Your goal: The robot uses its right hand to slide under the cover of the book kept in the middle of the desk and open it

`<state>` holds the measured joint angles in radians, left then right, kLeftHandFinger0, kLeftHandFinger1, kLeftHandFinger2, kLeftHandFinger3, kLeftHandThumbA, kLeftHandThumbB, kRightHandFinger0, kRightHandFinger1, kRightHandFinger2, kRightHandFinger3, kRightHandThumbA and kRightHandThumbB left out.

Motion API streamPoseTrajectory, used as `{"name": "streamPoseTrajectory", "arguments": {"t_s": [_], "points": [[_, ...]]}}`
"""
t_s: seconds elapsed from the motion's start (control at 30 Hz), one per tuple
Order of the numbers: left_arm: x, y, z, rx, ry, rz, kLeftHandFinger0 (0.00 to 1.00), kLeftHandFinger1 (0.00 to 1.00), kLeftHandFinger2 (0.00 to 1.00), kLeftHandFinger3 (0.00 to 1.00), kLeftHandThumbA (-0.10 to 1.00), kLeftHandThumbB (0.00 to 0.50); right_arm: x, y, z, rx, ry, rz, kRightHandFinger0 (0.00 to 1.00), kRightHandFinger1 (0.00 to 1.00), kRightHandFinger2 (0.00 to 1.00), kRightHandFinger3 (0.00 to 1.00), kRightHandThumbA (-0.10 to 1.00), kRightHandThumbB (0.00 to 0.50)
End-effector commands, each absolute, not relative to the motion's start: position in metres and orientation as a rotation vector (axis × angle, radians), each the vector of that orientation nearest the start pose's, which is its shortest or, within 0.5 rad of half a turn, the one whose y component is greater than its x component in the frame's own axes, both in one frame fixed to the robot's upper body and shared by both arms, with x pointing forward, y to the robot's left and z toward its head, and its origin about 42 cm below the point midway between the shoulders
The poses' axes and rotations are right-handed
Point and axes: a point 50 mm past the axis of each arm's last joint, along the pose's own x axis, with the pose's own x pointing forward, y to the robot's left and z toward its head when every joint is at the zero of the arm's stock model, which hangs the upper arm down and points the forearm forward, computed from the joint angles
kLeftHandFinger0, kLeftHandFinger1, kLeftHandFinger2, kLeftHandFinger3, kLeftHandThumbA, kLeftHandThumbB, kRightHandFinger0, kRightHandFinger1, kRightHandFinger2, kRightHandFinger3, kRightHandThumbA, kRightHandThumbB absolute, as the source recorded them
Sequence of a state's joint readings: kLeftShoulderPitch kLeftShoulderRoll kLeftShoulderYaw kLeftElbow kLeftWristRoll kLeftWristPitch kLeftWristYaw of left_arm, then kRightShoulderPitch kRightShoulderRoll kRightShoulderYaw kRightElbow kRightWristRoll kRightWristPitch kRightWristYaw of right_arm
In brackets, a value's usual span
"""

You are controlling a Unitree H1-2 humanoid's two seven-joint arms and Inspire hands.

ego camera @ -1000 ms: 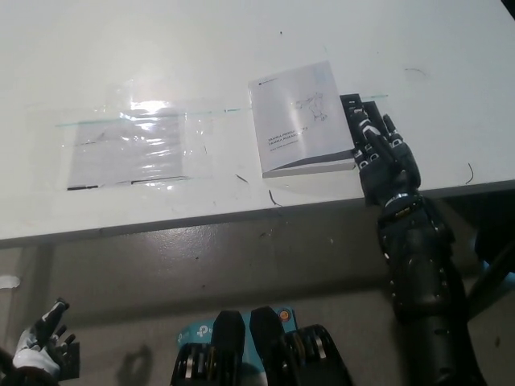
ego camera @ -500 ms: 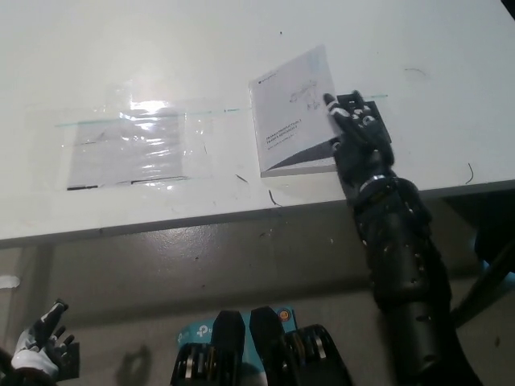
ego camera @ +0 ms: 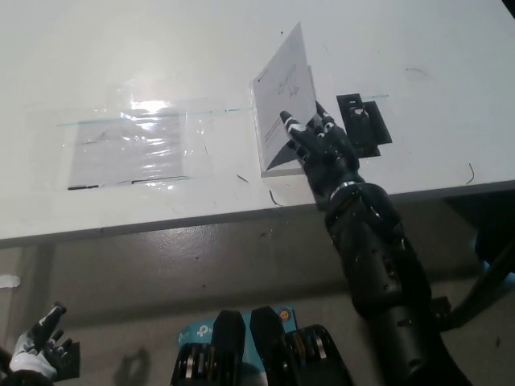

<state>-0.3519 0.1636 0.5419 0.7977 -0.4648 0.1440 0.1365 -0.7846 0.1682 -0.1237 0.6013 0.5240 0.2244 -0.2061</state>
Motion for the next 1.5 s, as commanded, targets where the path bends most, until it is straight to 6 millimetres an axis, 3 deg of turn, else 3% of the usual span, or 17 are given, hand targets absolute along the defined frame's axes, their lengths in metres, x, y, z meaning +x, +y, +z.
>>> {"name": "streamPoseTrajectory", "arguments": {"t_s": [0.0,0.27,0.33,0.43,0.5,0.53,0.67,0.77,0.87,0.93,1.0,1.1,1.17,1.23,1.33,1.37,1.47], "points": [[0.345,0.382,0.015,-0.527,0.448,0.653,1.00,1.00,1.00,1.00,0.51,0.000,0.493,-0.064,0.220,0.489,0.164,0.197,0.76,0.87,0.91,1.00,0.76,0.062],[0.347,0.382,0.019,-0.524,0.443,0.651,1.00,1.00,1.00,1.00,0.51,0.000,0.506,-0.053,0.227,0.290,0.127,0.284,0.68,0.80,0.87,1.00,0.72,0.083],[0.346,0.384,0.015,-0.494,0.455,0.651,1.00,1.00,1.00,1.00,0.56,0.000,0.511,-0.048,0.234,0.157,0.091,0.335,0.64,0.79,0.84,1.00,0.74,0.090],[0.345,0.385,0.013,-0.522,0.460,0.657,1.00,1.00,1.00,1.00,0.54,0.000,0.517,-0.044,0.243,0.059,0.082,0.352,0.62,0.74,0.78,1.00,0.70,0.147],[0.344,0.386,0.012,-0.507,0.472,0.649,1.00,1.00,1.00,1.00,0.57,0.000,0.519,-0.041,0.248,-0.033,0.059,0.362,0.60,0.70,0.75,0.99,0.73,0.151],[0.343,0.385,0.012,-0.518,0.465,0.670,1.00,1.00,1.00,1.00,0.55,0.000,0.523,-0.037,0.256,-0.099,0.036,0.363,0.56,0.65,0.72,0.94,0.68,0.193],[0.341,0.386,0.011,-0.548,0.463,0.657,1.00,1.00,1.00,1.00,0.52,0.000,0.526,-0.032,0.264,-0.167,0.011,0.408,0.47,0.58,0.65,0.92,0.59,0.221],[0.340,0.387,0.011,-0.545,0.468,0.664,1.00,1.00,1.00,1.00,0.51,0.000,0.524,-0.029,0.264,-0.252,-0.021,0.448,0.54,0.62,0.69,0.94,0.62,0.198],[0.341,0.388,0.012,-0.515,0.474,0.649,1.00,1.00,1.00,1.00,0.57,0.000,0.524,-0.025,0.262,-0.395,-0.063,0.501,0.57,0.63,0.73,0.94,0.66,0.190],[0.341,0.388,0.013,-0.497,0.465,0.626,1.00,1.00,1.00,1.00,0.63,0.000,0.521,-0.018,0.260,-0.495,-0.090,0.551,0.54,0.62,0.71,0.92,0.72,0.233],[0.342,0.388,0.014,-0.507,0.465,0.647,1.00,1.00,1.00,1.00,0.60,0.000,0.517,-0.012,0.259,-0.566,-0.112,0.590,0.61,0.66,0.76,0.96,0.77,0.254],[0.345,0.388,0.015,-0.507,0.470,0.648,1.00,1.00,1.00,1.00,0.59,0.000,0.513,-0.006,0.261,-0.676,-0.166,0.633,0.63,0.66,0.78,0.98,0.81,0.257],[0.346,0.389,0.018,-0.478,0.489,0.633,1.00,1.00,1.00,1.00,0.72,0.000,0.512,0.001,0.261,-0.702,-0.183,0.673,0.61,0.64,0.75,0.93,0.73,0.268],[0.346,0.389,0.020,-0.449,0.493,0.642,1.00,1.00,1.00,1.00,0.69,0.000,0.511,0.005,0.261,-0.715,-0.179,0.679,0.56,0.59,0.71,0.90,0.71,0.273],[0.347,0.389,0.021,-0.476,0.477,0.646,1.00,1.00,1.00,1.00,0.66,0.000,0.510,0.008,0.261,-0.764,-0.166,0.701,0.73,0.75,0.85,0.91,0.76,0.306],[0.347,0.389,0.020,-0.504,0.464,0.670,1.00,1.00,1.00,1.00,0.54,0.000,0.510,0.008,0.260,-0.770,-0.165,0.706,0.75,0.77,0.86,0.91,0.76,0.312],[0.349,0.389,0.020,-0.496,0.472,0.683,1.00,1.00,1.00,1.00,0.52,0.000,0.509,0.007,0.259,-0.767,-0.168,0.705,0.73,0.75,0.85,0.93,0.74,0.320]]}}
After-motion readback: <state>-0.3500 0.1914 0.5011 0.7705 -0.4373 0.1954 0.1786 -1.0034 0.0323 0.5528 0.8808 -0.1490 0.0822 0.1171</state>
